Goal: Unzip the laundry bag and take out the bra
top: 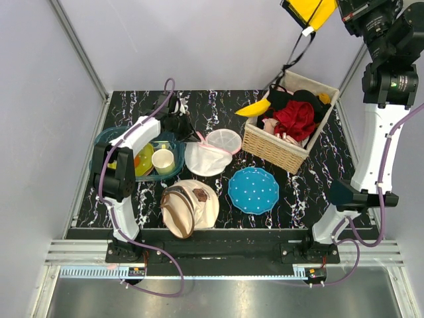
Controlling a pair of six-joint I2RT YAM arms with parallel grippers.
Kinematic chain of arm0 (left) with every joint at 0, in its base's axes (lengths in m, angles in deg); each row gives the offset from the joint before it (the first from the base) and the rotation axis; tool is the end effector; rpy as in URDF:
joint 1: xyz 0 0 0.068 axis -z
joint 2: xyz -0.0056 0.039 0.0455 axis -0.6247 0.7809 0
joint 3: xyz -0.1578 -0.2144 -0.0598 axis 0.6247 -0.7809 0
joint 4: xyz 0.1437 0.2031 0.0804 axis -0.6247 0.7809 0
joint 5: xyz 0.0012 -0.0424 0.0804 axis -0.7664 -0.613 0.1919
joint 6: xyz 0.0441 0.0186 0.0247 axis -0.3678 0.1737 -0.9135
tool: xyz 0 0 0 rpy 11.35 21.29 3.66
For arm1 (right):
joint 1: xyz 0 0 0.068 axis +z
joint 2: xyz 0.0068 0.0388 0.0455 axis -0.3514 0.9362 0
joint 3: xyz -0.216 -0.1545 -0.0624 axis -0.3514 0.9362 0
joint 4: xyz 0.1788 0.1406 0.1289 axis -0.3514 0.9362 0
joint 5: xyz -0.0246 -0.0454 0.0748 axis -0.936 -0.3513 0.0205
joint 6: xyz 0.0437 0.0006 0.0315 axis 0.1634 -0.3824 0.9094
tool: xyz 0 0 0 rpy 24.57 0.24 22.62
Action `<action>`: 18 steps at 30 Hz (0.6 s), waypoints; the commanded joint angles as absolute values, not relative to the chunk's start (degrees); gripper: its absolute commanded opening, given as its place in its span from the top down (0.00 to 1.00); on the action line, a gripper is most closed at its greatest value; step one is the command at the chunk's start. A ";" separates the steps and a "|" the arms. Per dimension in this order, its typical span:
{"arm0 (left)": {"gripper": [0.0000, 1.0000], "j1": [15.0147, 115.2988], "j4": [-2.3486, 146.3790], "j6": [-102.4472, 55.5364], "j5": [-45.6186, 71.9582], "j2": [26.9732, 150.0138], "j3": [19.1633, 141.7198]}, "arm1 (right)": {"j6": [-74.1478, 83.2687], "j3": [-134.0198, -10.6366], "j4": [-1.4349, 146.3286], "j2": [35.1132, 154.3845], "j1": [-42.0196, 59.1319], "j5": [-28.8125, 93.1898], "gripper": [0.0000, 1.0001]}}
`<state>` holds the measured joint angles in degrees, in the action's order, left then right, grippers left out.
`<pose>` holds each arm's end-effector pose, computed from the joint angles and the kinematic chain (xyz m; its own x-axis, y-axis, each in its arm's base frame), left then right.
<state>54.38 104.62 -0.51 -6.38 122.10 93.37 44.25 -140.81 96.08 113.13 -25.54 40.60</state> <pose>0.3956 -0.1286 0.2330 -0.9289 -0.2593 -0.2643 -0.0310 0.7657 -0.6424 0.2966 -0.0158 0.6266 0.1124 0.6899 -0.7151 -0.3727 0.6964 0.6133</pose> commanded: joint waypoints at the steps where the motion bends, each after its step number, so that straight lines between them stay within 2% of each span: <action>1: 1.00 53.86 104.78 -1.19 -5.82 120.57 101.84 | 40.73 -144.88 101.38 113.86 -25.49 36.86 1.00; 8: 1.00 51.93 110.06 -1.20 -6.51 124.35 114.96 | 34.67 -141.55 102.79 111.85 -26.02 28.71 1.00; 15: 1.00 50.88 112.35 -0.67 -6.96 126.72 123.58 | 33.86 -118.21 97.89 104.56 -29.97 24.81 1.00; 18: 1.00 50.09 112.79 -0.32 -7.48 127.78 126.04 | 35.98 -112.73 94.54 101.65 -33.13 25.34 1.00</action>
<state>51.04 111.96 -0.67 -6.23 126.43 121.61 35.29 -118.51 100.60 106.51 -29.98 27.75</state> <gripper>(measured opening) 0.008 0.017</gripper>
